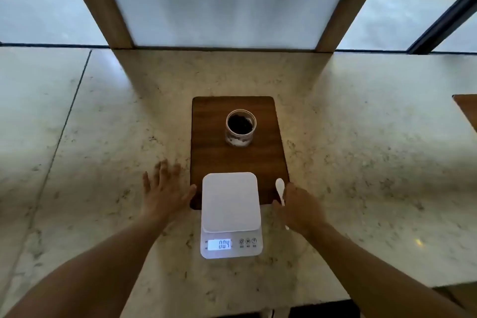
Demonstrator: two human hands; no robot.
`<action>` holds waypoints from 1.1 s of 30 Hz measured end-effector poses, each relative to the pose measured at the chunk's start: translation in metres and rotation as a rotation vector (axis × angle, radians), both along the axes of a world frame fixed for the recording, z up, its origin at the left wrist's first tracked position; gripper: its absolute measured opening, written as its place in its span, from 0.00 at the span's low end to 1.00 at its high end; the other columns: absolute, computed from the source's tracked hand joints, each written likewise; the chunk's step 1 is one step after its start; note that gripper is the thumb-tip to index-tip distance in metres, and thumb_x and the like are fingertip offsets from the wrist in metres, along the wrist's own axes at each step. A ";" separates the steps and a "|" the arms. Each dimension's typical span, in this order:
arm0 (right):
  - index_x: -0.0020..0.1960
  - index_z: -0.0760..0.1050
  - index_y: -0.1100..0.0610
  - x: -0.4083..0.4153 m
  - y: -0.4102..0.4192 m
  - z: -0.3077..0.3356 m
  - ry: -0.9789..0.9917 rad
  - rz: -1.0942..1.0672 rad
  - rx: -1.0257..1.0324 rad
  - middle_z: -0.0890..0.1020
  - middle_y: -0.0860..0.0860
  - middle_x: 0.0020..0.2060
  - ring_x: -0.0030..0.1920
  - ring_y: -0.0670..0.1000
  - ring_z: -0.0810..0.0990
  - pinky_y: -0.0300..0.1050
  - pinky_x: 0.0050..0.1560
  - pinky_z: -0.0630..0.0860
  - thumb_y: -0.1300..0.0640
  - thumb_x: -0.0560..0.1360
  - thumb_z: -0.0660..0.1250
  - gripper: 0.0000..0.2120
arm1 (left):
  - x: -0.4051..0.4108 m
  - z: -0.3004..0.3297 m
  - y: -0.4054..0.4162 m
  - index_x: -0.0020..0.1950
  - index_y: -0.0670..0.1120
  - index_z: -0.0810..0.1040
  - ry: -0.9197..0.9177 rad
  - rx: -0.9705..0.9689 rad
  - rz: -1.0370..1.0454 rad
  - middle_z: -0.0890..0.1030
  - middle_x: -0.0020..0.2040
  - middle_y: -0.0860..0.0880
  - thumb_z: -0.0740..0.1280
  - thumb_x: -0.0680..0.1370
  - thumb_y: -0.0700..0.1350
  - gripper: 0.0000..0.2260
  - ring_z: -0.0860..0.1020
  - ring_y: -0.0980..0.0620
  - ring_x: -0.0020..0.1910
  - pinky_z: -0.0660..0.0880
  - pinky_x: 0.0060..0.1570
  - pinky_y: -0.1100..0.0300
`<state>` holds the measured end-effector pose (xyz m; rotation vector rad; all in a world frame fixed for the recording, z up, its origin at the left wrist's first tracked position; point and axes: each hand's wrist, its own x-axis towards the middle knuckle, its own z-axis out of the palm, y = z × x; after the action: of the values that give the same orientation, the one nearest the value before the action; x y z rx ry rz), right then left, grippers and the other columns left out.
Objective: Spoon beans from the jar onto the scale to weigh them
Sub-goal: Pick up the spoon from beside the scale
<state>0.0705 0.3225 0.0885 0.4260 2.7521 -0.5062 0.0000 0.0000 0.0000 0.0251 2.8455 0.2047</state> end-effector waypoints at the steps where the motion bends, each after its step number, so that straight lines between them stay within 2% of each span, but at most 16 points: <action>1: 0.46 0.73 0.53 0.003 0.005 -0.003 -0.026 -0.016 -0.010 0.81 0.48 0.39 0.39 0.50 0.82 0.44 0.42 0.78 0.43 0.76 0.65 0.13 | 0.004 -0.003 0.006 0.80 0.50 0.41 -0.002 -0.005 0.012 0.43 0.81 0.40 0.39 0.73 0.73 0.42 0.41 0.40 0.80 0.39 0.75 0.36; 3: 0.42 0.73 0.53 0.005 0.008 -0.001 -0.051 -0.006 0.021 0.83 0.49 0.38 0.36 0.50 0.81 0.44 0.41 0.78 0.45 0.75 0.66 0.12 | 0.008 -0.004 0.013 0.80 0.46 0.42 0.061 -0.014 0.030 0.44 0.81 0.37 0.43 0.76 0.71 0.41 0.43 0.37 0.79 0.40 0.74 0.35; 7: 0.42 0.80 0.56 0.011 0.018 -0.002 -0.134 -0.018 -0.049 0.86 0.52 0.38 0.36 0.50 0.83 0.46 0.39 0.81 0.51 0.74 0.68 0.08 | 0.017 -0.007 0.018 0.81 0.44 0.48 0.223 0.012 0.029 0.50 0.81 0.36 0.43 0.78 0.67 0.38 0.46 0.38 0.80 0.38 0.75 0.40; 12: 0.46 0.80 0.57 0.015 0.027 -0.010 -0.127 0.052 0.025 0.84 0.53 0.41 0.40 0.52 0.83 0.47 0.42 0.80 0.49 0.76 0.67 0.11 | 0.019 -0.010 0.026 0.80 0.45 0.51 0.236 0.064 0.065 0.53 0.81 0.37 0.47 0.78 0.64 0.35 0.46 0.41 0.80 0.41 0.77 0.41; 17: 0.41 0.78 0.54 0.018 0.023 -0.024 -0.058 0.042 0.024 0.81 0.49 0.34 0.32 0.48 0.78 0.42 0.32 0.75 0.50 0.75 0.69 0.09 | 0.022 -0.015 0.021 0.80 0.46 0.52 0.245 0.049 0.079 0.54 0.81 0.39 0.49 0.78 0.63 0.35 0.46 0.43 0.80 0.42 0.77 0.40; 19: 0.41 0.79 0.54 0.017 0.024 -0.031 -0.004 0.032 0.022 0.80 0.48 0.33 0.30 0.45 0.76 0.38 0.31 0.73 0.51 0.76 0.68 0.09 | 0.023 -0.019 0.020 0.80 0.46 0.51 0.249 0.035 0.077 0.54 0.80 0.39 0.50 0.78 0.64 0.35 0.47 0.43 0.80 0.43 0.77 0.40; 23: 0.43 0.79 0.55 -0.004 0.021 -0.027 0.208 -0.044 -0.117 0.81 0.48 0.33 0.30 0.42 0.77 0.32 0.31 0.68 0.54 0.77 0.68 0.06 | 0.020 -0.020 0.021 0.80 0.46 0.51 0.268 0.002 0.063 0.54 0.81 0.39 0.49 0.78 0.64 0.35 0.46 0.42 0.80 0.42 0.77 0.41; 25: 0.47 0.78 0.55 -0.023 0.013 -0.019 0.288 -0.024 -0.152 0.81 0.48 0.35 0.30 0.42 0.78 0.34 0.31 0.72 0.54 0.79 0.66 0.06 | 0.019 -0.020 0.019 0.80 0.46 0.53 0.274 0.015 0.066 0.54 0.81 0.39 0.51 0.78 0.64 0.35 0.46 0.43 0.80 0.40 0.77 0.42; 28: 0.54 0.74 0.55 -0.050 0.003 -0.006 0.361 0.008 -0.222 0.81 0.48 0.34 0.29 0.46 0.78 0.42 0.28 0.77 0.53 0.82 0.58 0.08 | 0.019 -0.019 0.021 0.79 0.45 0.55 0.278 0.028 0.060 0.56 0.80 0.39 0.52 0.78 0.64 0.35 0.46 0.43 0.80 0.37 0.76 0.44; 31: 0.57 0.71 0.55 -0.078 -0.006 0.004 0.425 0.038 -0.226 0.76 0.46 0.32 0.27 0.46 0.74 0.40 0.25 0.67 0.52 0.84 0.55 0.09 | 0.021 -0.016 0.025 0.80 0.44 0.53 0.261 0.033 0.059 0.54 0.81 0.39 0.51 0.78 0.64 0.36 0.44 0.44 0.80 0.37 0.76 0.44; 33: 0.57 0.70 0.55 -0.091 -0.011 0.009 0.465 0.040 -0.212 0.74 0.44 0.31 0.27 0.45 0.73 0.40 0.25 0.65 0.52 0.84 0.54 0.10 | 0.021 -0.014 0.026 0.80 0.44 0.54 0.256 0.044 0.064 0.53 0.81 0.39 0.51 0.77 0.64 0.36 0.43 0.44 0.80 0.39 0.77 0.42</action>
<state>-0.0201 0.3118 0.0978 0.2213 3.0849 -0.9831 0.0206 0.0258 -0.0139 -0.0328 3.0992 0.2978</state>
